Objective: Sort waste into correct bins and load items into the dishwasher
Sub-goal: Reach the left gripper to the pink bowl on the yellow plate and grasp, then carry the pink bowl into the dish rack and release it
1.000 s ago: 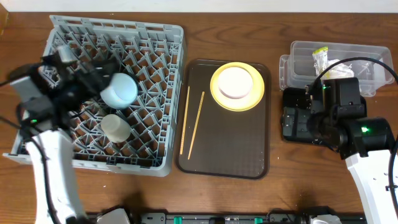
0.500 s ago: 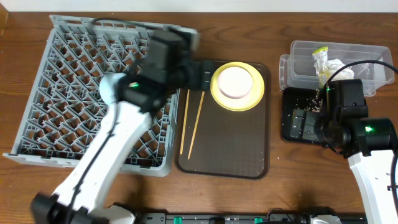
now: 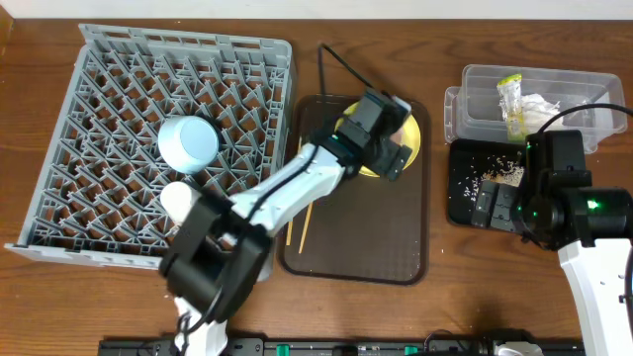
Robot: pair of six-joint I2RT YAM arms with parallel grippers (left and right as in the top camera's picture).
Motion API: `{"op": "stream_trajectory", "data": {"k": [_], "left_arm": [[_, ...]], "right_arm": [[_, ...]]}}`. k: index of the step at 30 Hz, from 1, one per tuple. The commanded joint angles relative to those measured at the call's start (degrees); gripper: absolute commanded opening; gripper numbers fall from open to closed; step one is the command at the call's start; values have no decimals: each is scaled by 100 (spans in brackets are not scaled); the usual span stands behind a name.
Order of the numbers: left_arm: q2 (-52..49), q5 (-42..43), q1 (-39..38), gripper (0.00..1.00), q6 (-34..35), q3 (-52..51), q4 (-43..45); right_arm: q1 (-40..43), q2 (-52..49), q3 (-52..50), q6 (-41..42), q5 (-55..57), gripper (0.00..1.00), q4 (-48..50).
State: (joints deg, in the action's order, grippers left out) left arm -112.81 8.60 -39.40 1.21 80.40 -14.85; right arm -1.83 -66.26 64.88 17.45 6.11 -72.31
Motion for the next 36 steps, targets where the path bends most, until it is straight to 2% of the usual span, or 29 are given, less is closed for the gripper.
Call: {"op": "stream_trajectory", "data": {"k": [1, 5, 7, 10, 12, 17, 19, 24, 30, 36], "left_arm": [[-446, -7, -46, 92, -98, 52, -2], [-636, -9, -55, 80, -98, 50, -7], [-629, -11, -55, 62, -98, 52, -24], [-623, -13, -55, 39, -98, 52, -52], [-612, -13, -55, 36, -98, 52, -74], [-501, -31, -55, 13, -98, 52, -70], [-466, -31, -55, 8, -98, 52, -72], [-212, -28, -55, 6, -96, 52, -90], [870, -28, 2, 6, 33, 52, -317], [1963, 57, 782, 6, 726, 52, -627]], "right_arm": [[52, 26, 90, 94, 94, 99, -46], [52, 26, 90, 92, 94, 99, -59], [52, 26, 90, 92, 94, 99, -59], [52, 26, 90, 92, 94, 99, -59], [52, 26, 90, 92, 94, 99, -59], [52, 26, 90, 70, 94, 99, -59], [52, 26, 90, 72, 94, 99, -59], [52, 26, 90, 70, 96, 99, -74], [52, 26, 90, 68, 96, 99, -74], [52, 26, 90, 46, 98, 99, -76]]}}
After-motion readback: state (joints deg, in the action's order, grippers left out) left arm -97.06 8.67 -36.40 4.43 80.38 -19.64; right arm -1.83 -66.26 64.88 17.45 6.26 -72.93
